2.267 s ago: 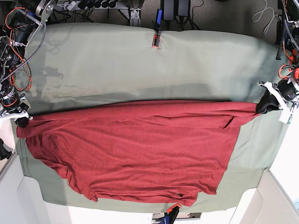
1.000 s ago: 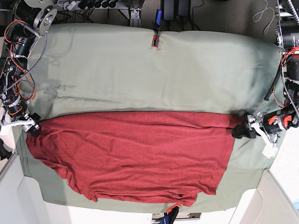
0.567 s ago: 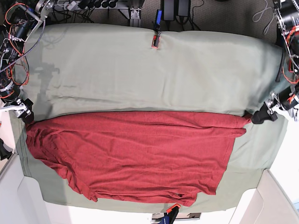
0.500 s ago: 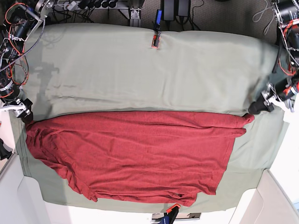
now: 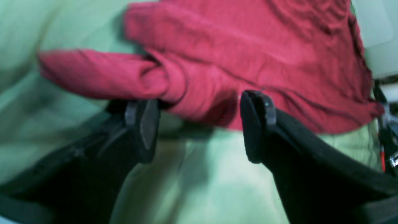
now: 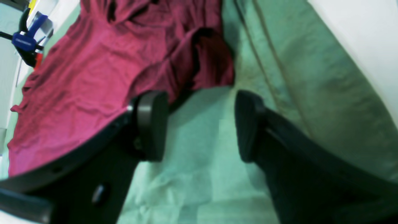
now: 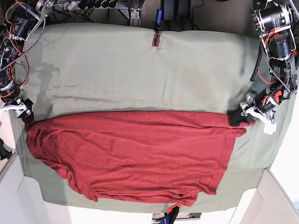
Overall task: Fold the T-shirt properly
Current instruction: 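Adjust both grippers' grips on the shirt edge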
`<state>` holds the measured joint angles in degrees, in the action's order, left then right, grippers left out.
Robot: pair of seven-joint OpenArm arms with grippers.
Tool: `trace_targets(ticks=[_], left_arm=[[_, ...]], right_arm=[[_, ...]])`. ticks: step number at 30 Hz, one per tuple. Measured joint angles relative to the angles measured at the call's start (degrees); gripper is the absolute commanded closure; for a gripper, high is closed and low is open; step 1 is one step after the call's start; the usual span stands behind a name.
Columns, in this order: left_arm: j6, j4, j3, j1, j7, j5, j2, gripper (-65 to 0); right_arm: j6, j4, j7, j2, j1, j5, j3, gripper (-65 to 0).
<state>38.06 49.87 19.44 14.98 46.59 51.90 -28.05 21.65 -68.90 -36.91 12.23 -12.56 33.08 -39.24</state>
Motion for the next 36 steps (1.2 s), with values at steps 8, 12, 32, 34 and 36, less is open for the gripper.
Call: trace_targets(ticks=[8,12,32,34,36], left_arm=[[-0.28,0.0,0.02,0.94,-1.11,-0.72,2.51,-42.6],[-0.2,0.0,0.04,1.07,-1.79,-2.19,2.99,-42.5],[-3.82,0.09,0.02,2.4,-6.12,-8.04,3.32,-42.5],[-4.22,0.0,0.0,3.19,-5.92,-9.38,3.34,-42.5],[-4.44,-0.17,-0.35,3.63,-5.97,-10.14,3.32,-42.5]], right_arm=[[-1.33,0.0,2.71,-2.69,-0.35,-1.92,0.26,-34.3],[-1.62,0.02,2.99,-4.42,-1.38,-3.54,0.46,-34.3],[-4.35,12.02,9.03,-5.27,-9.9,-8.2,0.33,-34.3],[-4.35,12.04,9.03,-5.31,-10.21,-8.35,0.33,-34.3],[-4.35,12.04,9.03,-5.4,-10.32,-8.39,0.33,-34.3]])
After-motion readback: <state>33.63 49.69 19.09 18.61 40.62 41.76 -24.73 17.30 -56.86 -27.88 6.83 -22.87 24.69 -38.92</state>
